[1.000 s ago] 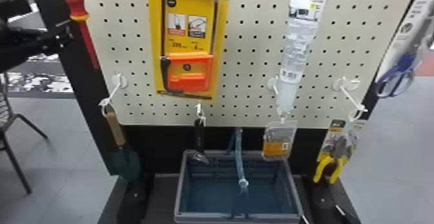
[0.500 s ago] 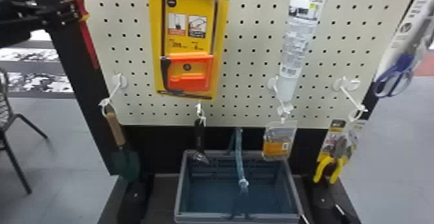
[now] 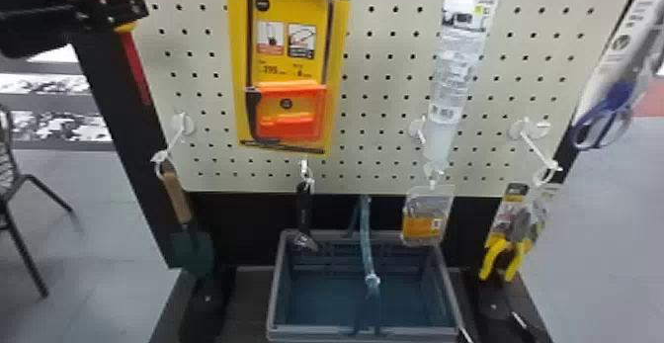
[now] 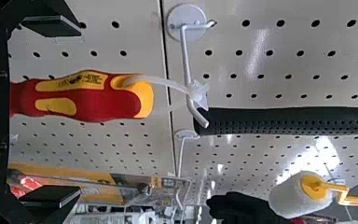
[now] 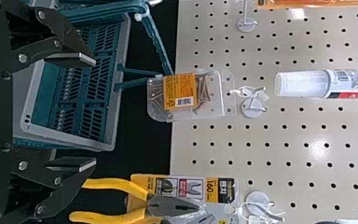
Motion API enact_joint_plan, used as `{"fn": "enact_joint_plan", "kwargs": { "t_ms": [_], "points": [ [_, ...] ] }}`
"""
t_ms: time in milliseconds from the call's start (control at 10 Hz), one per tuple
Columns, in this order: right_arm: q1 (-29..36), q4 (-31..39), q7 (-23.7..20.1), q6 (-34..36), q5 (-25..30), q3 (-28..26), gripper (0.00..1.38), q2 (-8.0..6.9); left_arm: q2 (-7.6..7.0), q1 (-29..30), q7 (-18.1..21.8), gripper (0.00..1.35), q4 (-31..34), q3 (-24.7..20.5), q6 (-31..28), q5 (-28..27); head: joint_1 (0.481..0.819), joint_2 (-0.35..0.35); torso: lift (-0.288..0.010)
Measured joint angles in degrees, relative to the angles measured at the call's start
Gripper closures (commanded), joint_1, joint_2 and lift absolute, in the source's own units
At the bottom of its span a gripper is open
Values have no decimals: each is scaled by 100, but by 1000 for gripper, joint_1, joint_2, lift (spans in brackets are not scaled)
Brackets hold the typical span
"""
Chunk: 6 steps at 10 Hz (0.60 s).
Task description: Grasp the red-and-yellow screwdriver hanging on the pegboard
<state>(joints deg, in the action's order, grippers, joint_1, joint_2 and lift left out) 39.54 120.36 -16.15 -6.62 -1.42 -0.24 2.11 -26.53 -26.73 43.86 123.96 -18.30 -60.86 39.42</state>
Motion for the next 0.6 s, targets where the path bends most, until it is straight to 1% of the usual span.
{"fn": "enact_joint_plan", "kwargs": {
  "t_ms": [100, 200, 400, 500, 600],
  "points": [
    [-1, -8, 2, 2, 1, 4, 507, 0, -73, -85, 19, 121, -128, 71, -32, 210, 549, 0, -100],
    [-8, -22, 2, 4, 1, 5, 507, 0, -163, -187, 68, 163, -265, 162, -46, 345, 549, 0, -100],
    [-14, -32, -1, 4, 7, 6, 507, 0, -281, -342, 163, 280, -322, 251, -49, 289, 549, 0, -100],
    [-14, -33, 1, 3, 9, 6, 507, 0, -317, -375, 207, 403, -323, 273, -49, 233, 549, 0, -100],
    [-14, -33, 0, 3, 10, 6, 507, 0, -343, -405, 246, 639, -316, 294, -49, 175, 549, 0, -100]
  ]
}}
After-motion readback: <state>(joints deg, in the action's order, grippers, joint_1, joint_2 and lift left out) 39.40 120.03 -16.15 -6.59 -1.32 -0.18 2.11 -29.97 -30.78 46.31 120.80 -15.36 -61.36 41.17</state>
